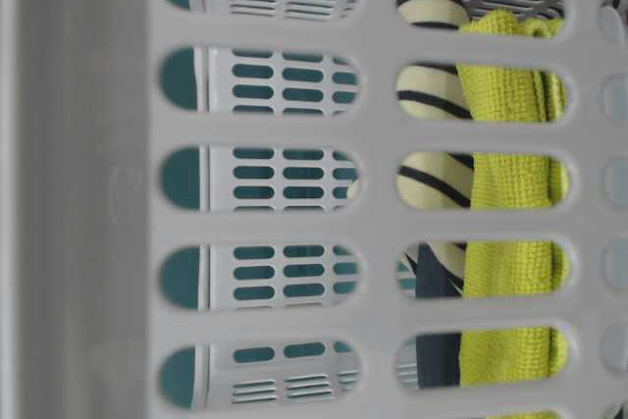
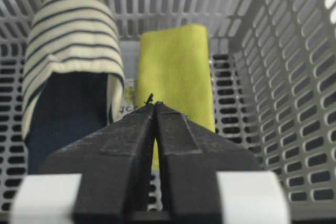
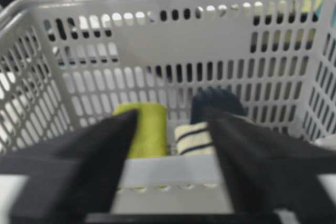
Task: Pick up the yellow cloth from the shopping basket with the left arm.
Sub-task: 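Lower the left gripper into the basket and close on the yellow cloth, then lift the yellow cloth upward out of the basket with the left gripper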
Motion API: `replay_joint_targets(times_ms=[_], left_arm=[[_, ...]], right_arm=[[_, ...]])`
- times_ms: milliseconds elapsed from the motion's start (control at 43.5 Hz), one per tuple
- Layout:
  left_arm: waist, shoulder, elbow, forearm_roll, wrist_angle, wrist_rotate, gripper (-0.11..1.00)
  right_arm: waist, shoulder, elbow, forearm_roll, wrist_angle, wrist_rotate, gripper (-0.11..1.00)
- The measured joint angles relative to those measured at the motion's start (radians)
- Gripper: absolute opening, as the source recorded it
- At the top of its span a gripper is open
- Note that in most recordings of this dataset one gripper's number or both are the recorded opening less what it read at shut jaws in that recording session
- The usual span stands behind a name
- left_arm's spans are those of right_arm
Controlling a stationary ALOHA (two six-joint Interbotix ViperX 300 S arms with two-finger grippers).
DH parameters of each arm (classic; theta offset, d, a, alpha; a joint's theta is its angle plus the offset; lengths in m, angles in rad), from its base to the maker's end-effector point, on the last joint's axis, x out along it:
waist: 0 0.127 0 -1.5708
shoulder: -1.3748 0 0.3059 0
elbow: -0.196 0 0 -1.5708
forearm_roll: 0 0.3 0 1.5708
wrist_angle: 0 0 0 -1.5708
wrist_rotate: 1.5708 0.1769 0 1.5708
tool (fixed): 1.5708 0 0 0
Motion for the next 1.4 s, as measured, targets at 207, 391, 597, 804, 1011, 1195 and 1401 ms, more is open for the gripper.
replay_joint_targets(times_ms=[207,391,597,804,1011,1195,1401], left_arm=[[-0.011,0.127,-0.107,0.002,0.124,0.0,0.64],[-0.029,0.275,-0.241,0.002,0.267,0.005,0.89],[-0.04,0.46,-0.399,0.002,0.393,0.012,0.87],[-0.061,0.623,-0.477,0.0,0.417,0.011,0.87],[-0.063,0.732,-0.518,0.002,0.436,0.011,0.86],[-0.064,0.764,-0.497,0.0,0.431,0.008,0.86],[-0.064,0.764,-0.456,0.002,0.417,0.0,0.82]], right_arm=[[-0.003,0.0,-0.002,0.002,0.0,0.0,0.79],[-0.008,0.0,-0.002,0.002,0.0,-0.002,0.78],[-0.012,0.0,-0.002,0.0,0.0,-0.006,0.78],[-0.012,0.0,-0.002,0.0,0.0,-0.006,0.78],[-0.012,0.0,-0.002,0.0,0.0,-0.011,0.78],[-0.012,0.0,-0.002,0.0,0.0,-0.011,0.77],[-0.012,-0.002,-0.002,0.002,-0.006,-0.011,0.77]])
